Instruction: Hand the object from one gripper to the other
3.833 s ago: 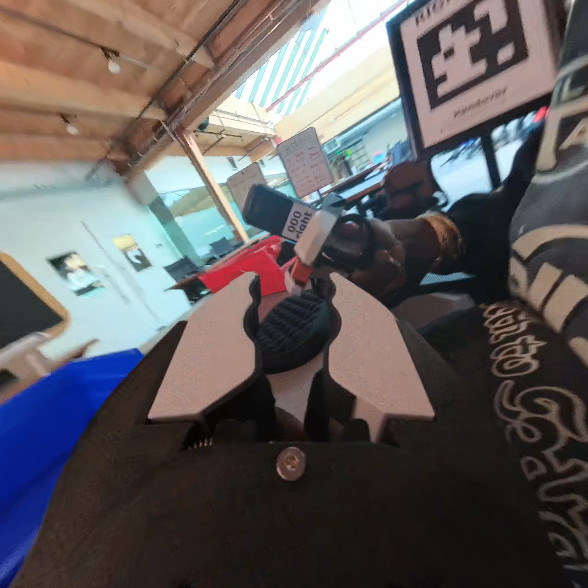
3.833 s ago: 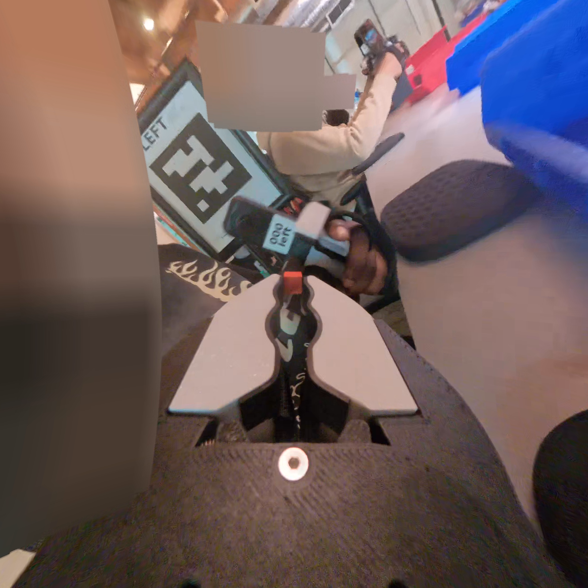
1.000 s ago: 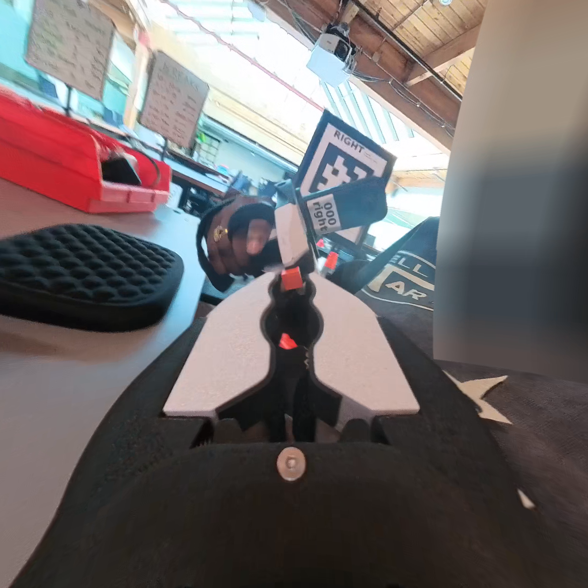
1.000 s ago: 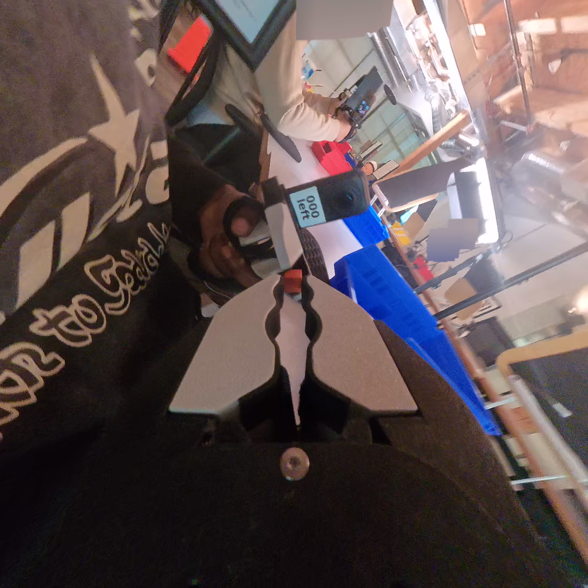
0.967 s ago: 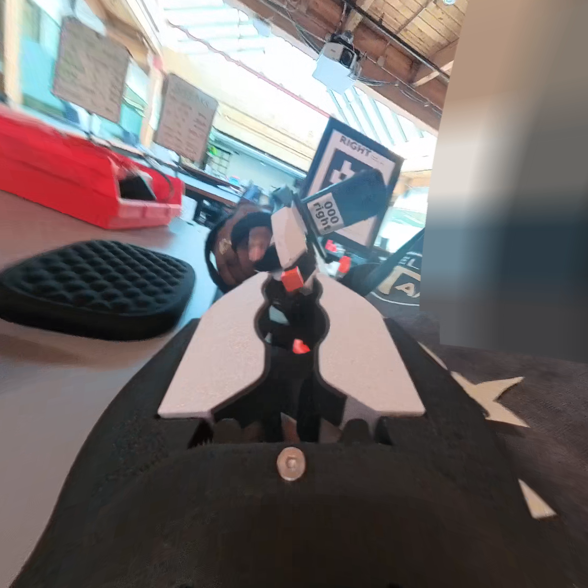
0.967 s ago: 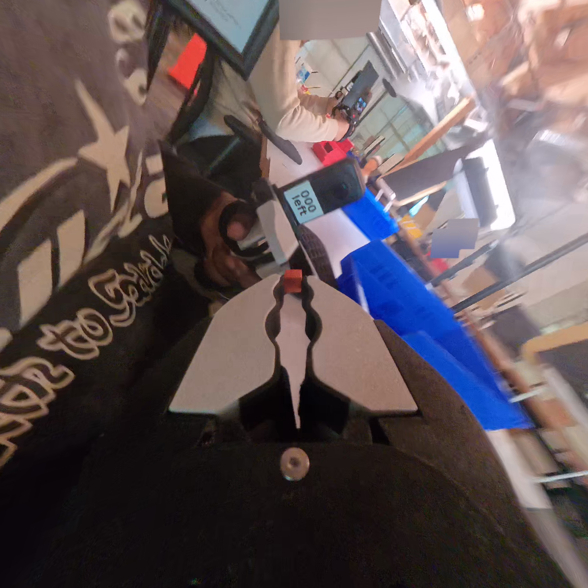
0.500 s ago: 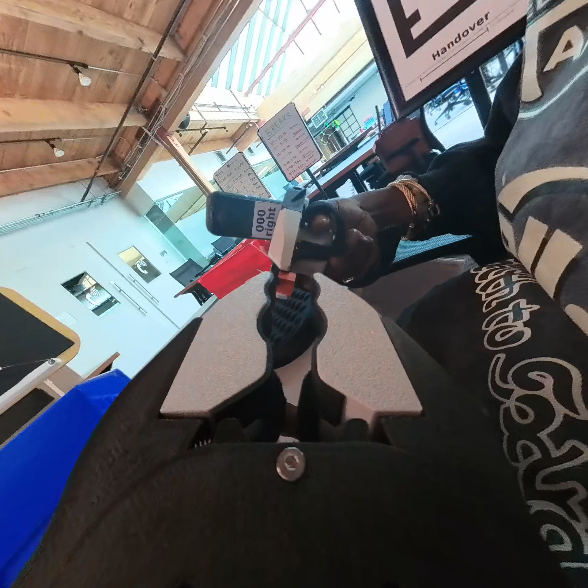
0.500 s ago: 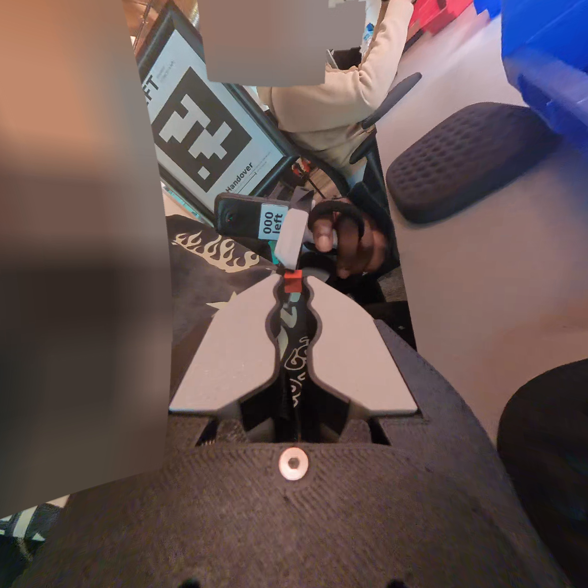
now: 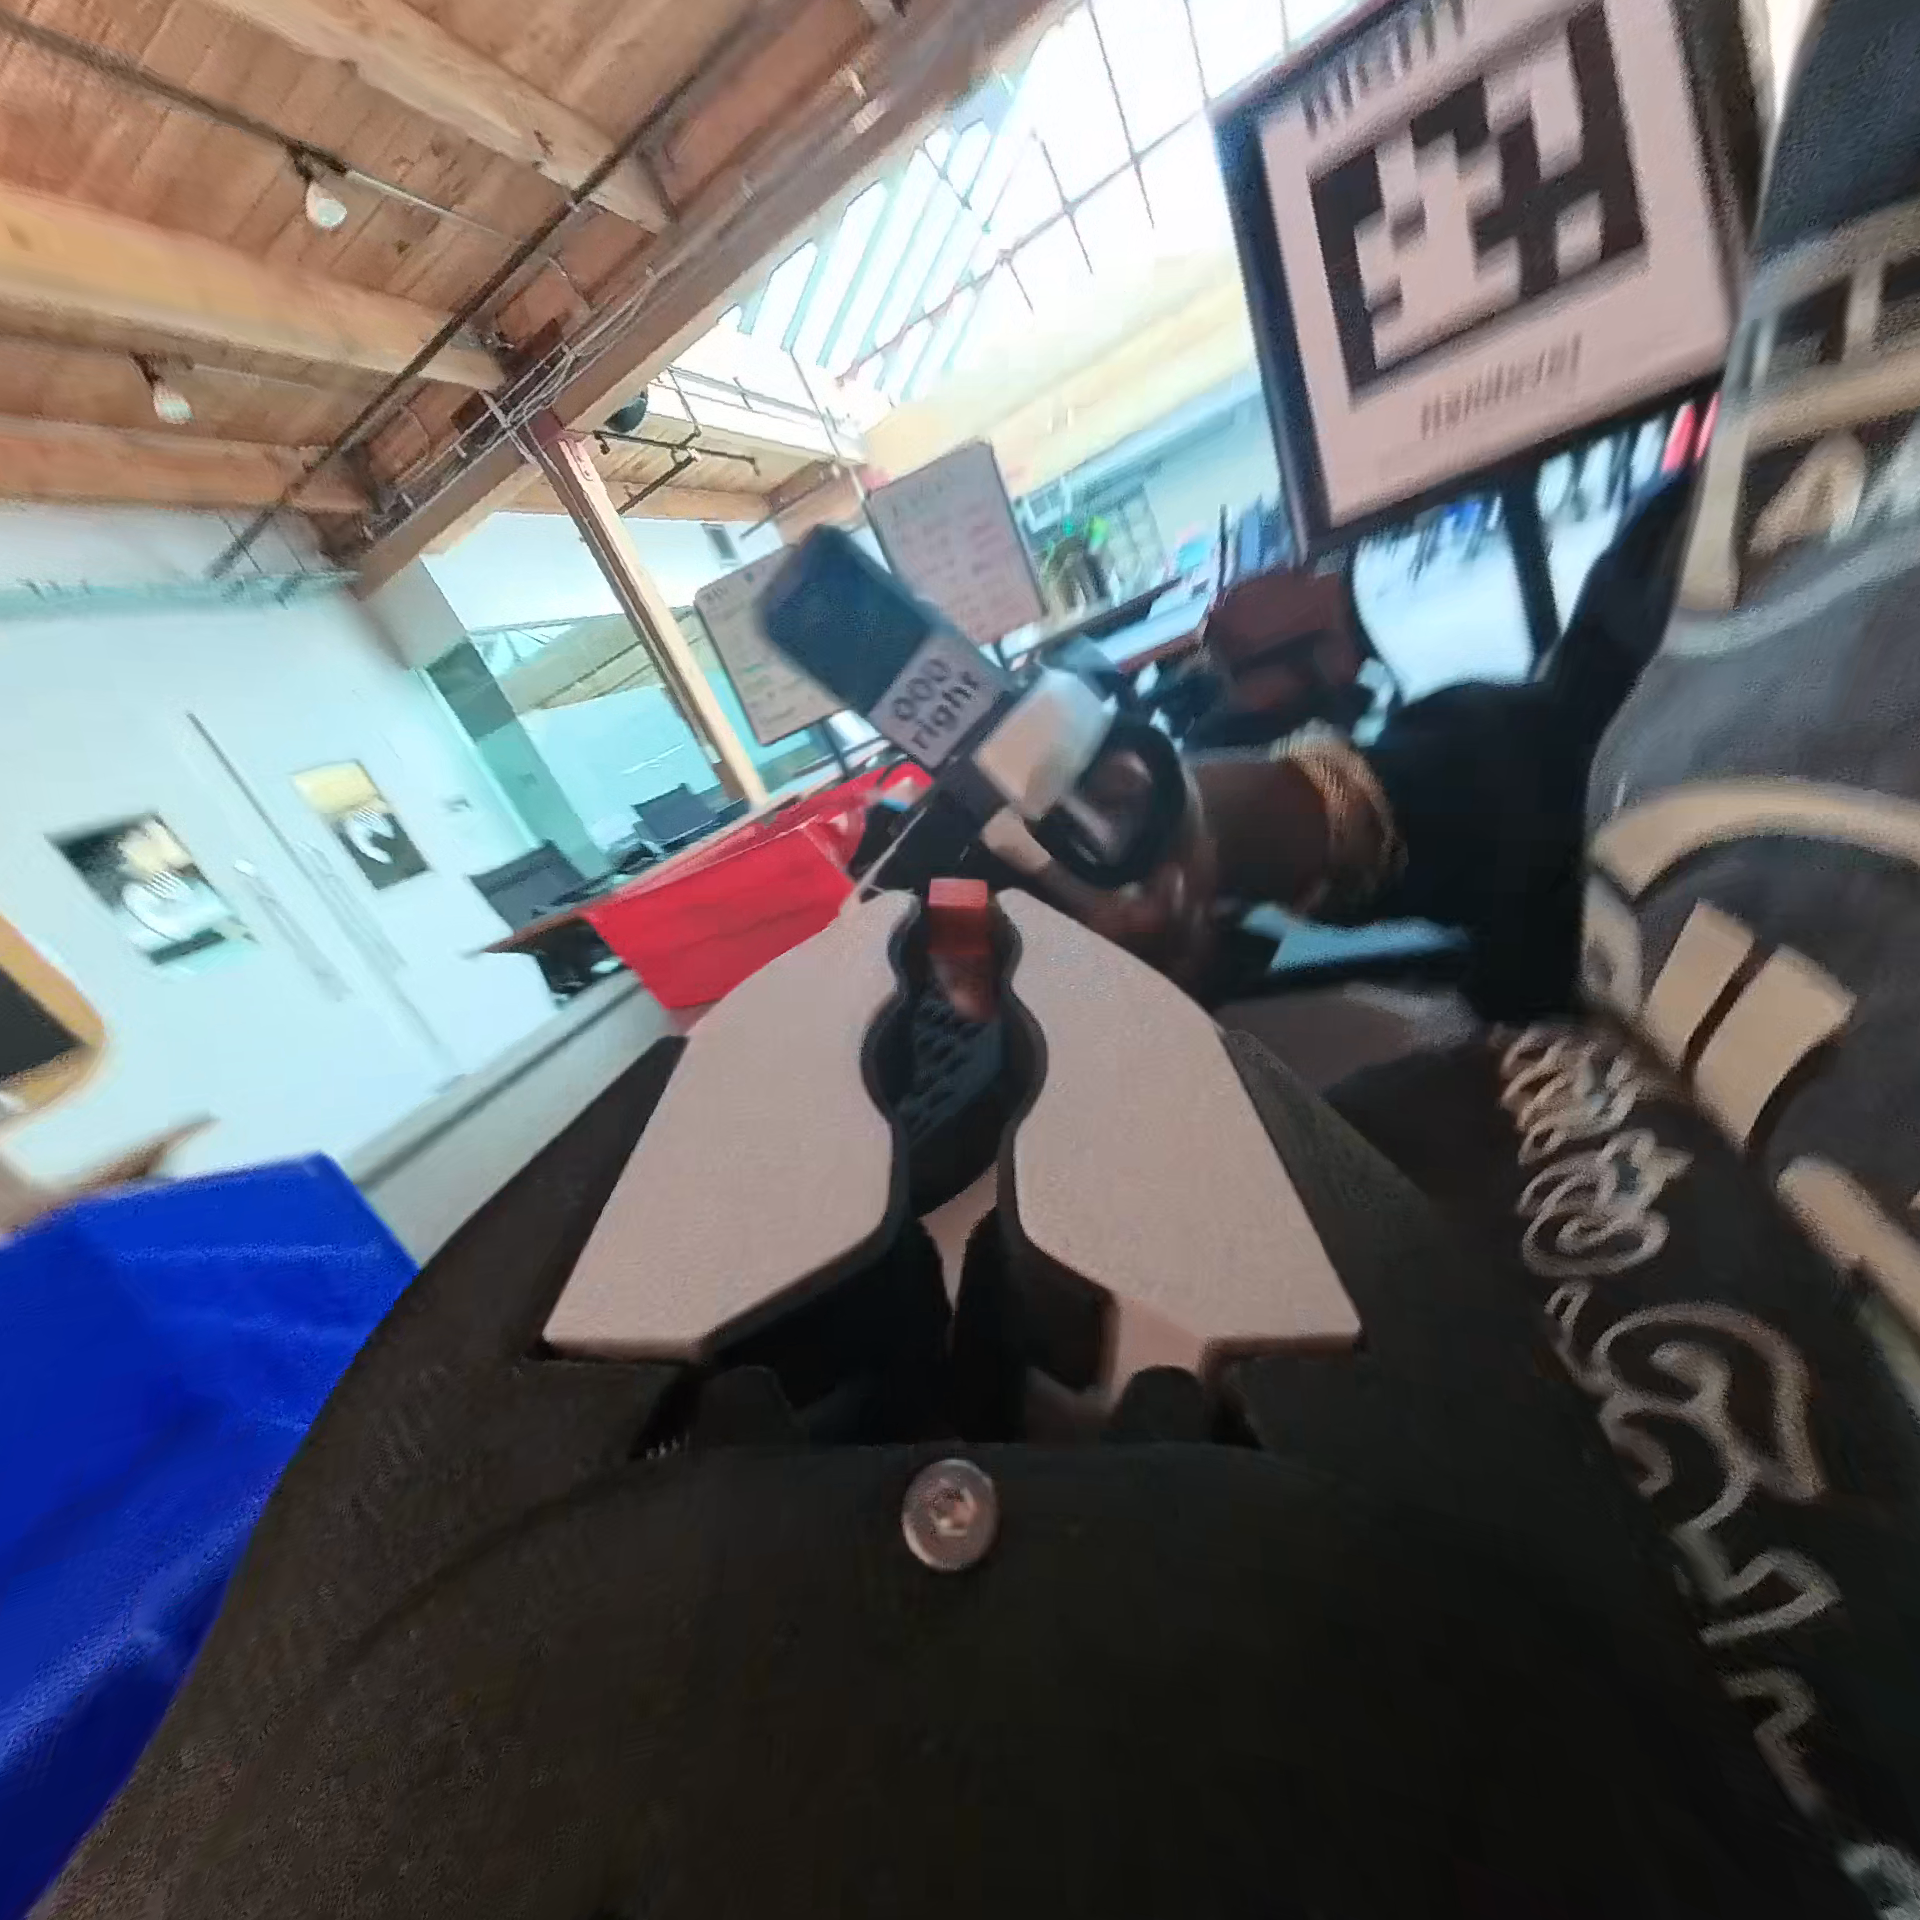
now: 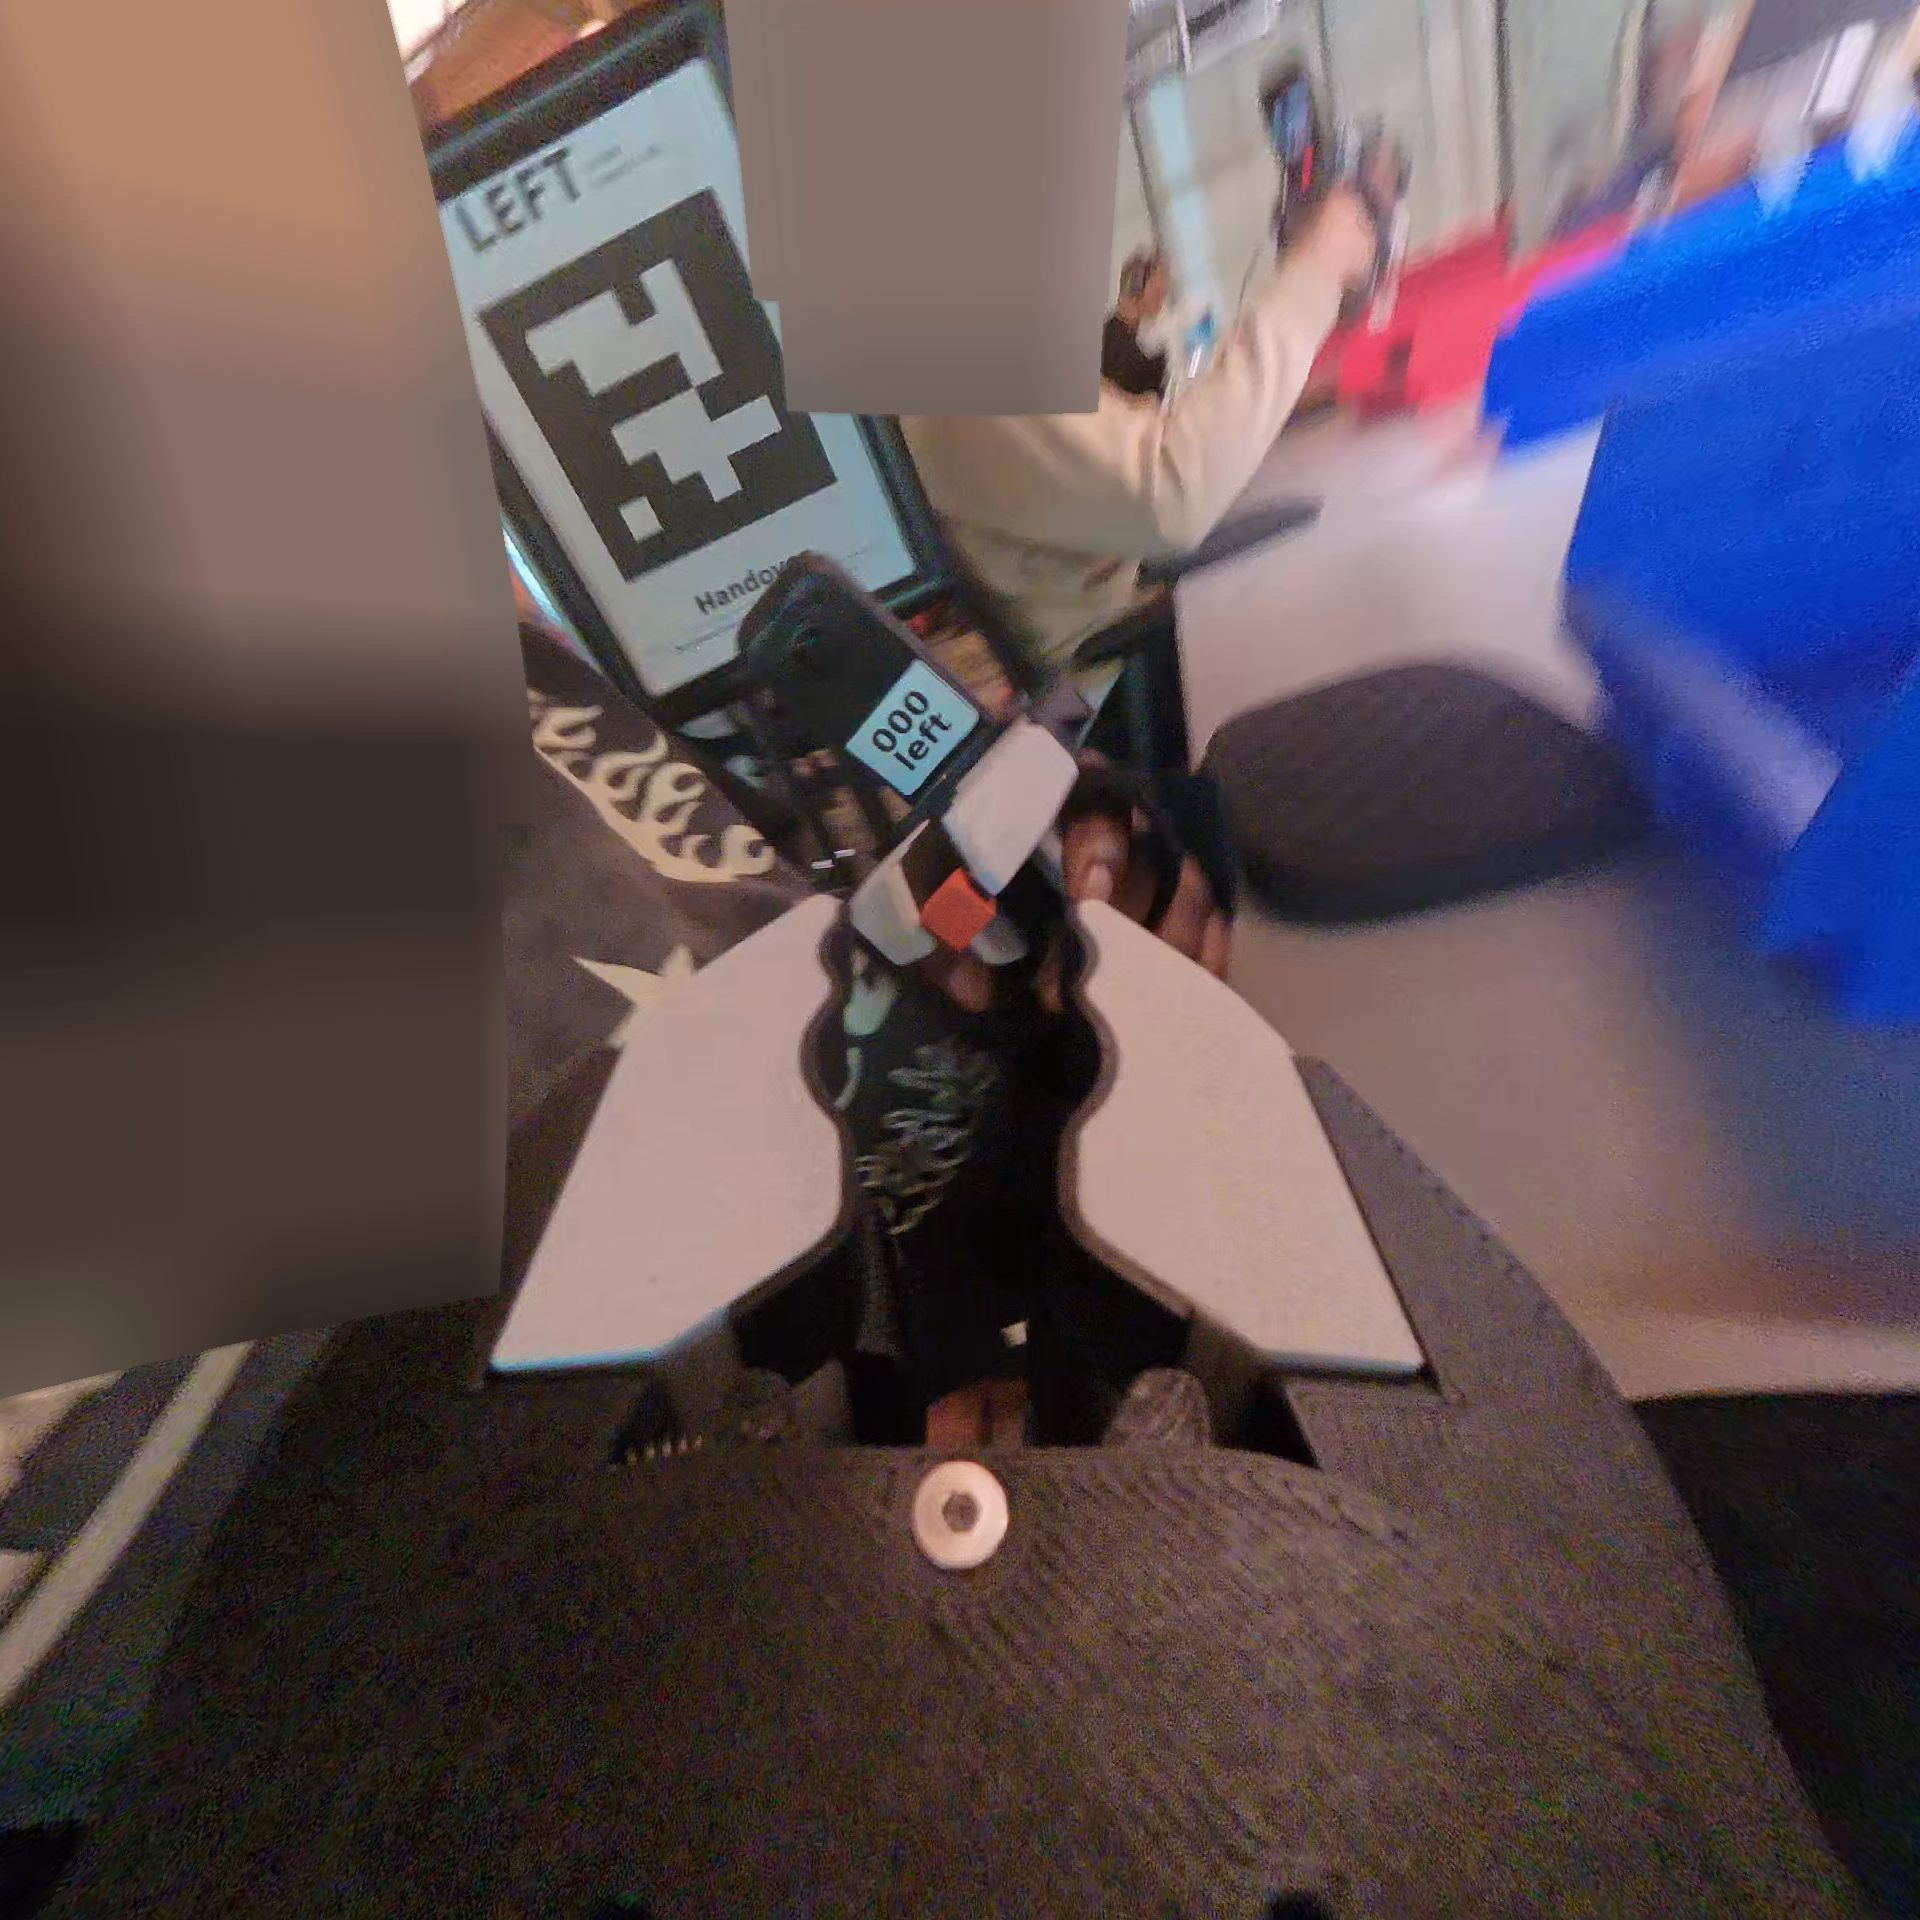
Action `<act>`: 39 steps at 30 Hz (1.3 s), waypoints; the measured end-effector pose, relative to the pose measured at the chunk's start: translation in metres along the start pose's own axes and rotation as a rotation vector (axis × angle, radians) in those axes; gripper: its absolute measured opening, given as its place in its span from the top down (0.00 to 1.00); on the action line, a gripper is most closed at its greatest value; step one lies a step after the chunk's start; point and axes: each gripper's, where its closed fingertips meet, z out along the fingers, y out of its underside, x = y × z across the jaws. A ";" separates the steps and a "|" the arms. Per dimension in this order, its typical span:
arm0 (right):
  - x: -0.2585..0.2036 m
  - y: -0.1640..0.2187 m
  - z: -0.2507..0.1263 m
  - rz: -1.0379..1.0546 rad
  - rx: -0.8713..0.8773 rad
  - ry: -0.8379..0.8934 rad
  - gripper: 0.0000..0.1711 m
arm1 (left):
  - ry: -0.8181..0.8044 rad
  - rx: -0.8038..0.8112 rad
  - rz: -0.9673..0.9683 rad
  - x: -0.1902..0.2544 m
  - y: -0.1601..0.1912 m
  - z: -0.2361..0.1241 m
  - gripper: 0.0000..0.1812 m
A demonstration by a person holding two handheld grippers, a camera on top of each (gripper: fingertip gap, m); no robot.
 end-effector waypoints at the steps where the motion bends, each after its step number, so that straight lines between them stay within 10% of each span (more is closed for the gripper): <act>1: -0.002 -0.006 -0.001 -0.170 0.040 0.037 0.75 | 0.015 0.034 -0.121 -0.002 -0.005 -0.001 0.95; 8: -0.007 -0.007 -0.002 -1.284 -0.055 0.355 0.80 | 0.292 0.063 -0.910 0.003 -0.003 -0.005 0.95; 20: -0.003 0.015 0.007 -1.439 -0.239 0.348 0.94 | 0.381 0.016 -1.029 0.016 0.005 -0.003 0.95; 25: -0.002 0.003 0.002 -1.196 -0.164 0.337 0.94 | 0.282 0.110 -0.804 0.005 -0.005 -0.003 0.89; 32: 0.010 -0.004 -0.005 -0.016 -0.058 0.153 0.94 | -0.007 0.050 0.073 -0.005 -0.008 -0.005 0.85; 39: -0.001 -0.001 -0.004 0.168 -0.104 0.125 0.94 | -0.075 -0.060 0.414 0.001 0.005 0.003 0.85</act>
